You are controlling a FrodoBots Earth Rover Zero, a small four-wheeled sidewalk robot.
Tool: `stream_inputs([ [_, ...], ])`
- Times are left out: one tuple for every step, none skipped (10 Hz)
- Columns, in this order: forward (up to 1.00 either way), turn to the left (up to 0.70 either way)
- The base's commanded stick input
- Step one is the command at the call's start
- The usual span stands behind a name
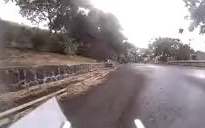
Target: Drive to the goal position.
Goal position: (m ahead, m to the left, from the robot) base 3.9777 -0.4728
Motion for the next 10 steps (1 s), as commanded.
stream_inputs([
  [1.0,-0.4],
  [1.0,-0.4],
  [1.0,-0.4],
  [1.0,-0.33],
  [1.0,-0.25],
  [1.0,-0.18],
  [1.0,-0.1],
  [1.0,-0.03],
  [1.0,0.0],
  [1.0,0.0],
])
